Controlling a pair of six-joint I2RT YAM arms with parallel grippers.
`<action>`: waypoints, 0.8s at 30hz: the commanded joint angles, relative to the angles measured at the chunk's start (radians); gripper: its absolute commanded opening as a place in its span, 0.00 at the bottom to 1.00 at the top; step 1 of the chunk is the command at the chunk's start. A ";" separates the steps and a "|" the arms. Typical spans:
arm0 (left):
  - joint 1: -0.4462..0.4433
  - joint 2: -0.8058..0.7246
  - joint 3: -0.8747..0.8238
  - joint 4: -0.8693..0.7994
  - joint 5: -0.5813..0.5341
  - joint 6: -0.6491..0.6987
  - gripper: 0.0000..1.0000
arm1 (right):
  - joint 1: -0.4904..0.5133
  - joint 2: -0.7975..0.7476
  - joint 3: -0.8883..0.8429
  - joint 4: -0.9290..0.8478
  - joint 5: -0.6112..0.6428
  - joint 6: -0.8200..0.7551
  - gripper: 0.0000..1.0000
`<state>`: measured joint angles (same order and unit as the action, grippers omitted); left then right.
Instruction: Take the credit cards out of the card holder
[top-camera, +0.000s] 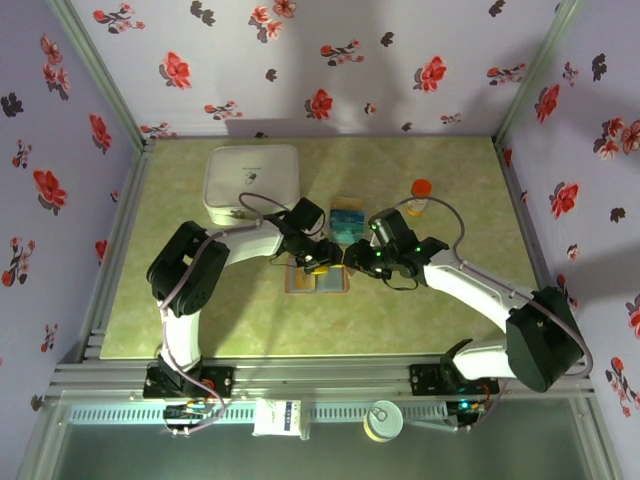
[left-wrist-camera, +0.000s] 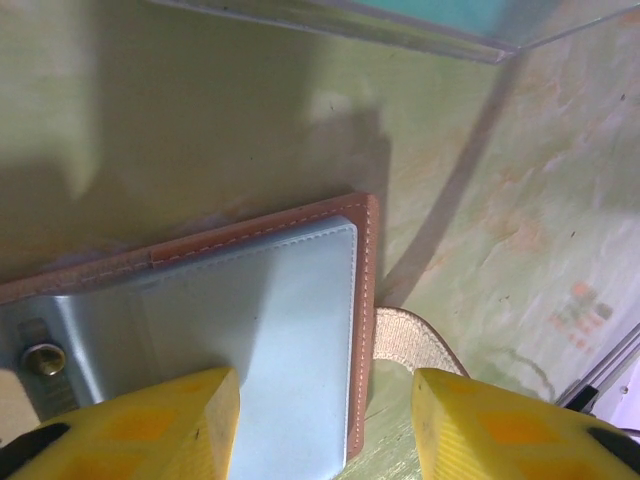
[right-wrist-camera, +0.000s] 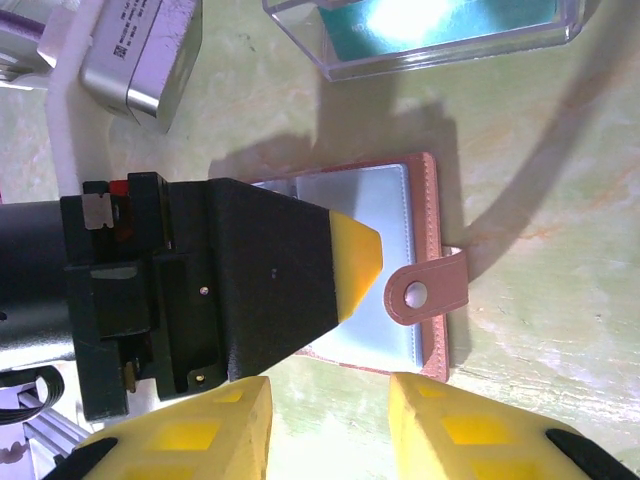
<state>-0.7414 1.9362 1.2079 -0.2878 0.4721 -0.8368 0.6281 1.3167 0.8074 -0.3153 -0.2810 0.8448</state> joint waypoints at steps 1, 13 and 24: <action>-0.006 -0.028 0.024 -0.052 0.001 0.009 0.49 | -0.007 0.016 -0.013 0.018 -0.010 -0.003 0.37; 0.056 -0.170 -0.089 -0.073 -0.036 0.046 0.45 | 0.023 0.162 0.044 0.105 -0.072 0.031 0.38; 0.147 -0.276 -0.184 -0.061 -0.031 0.071 0.41 | 0.106 0.293 0.197 0.045 -0.047 0.013 0.36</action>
<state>-0.6022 1.6936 1.0256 -0.3355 0.4446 -0.7998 0.7193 1.5974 0.9588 -0.2367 -0.3470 0.8665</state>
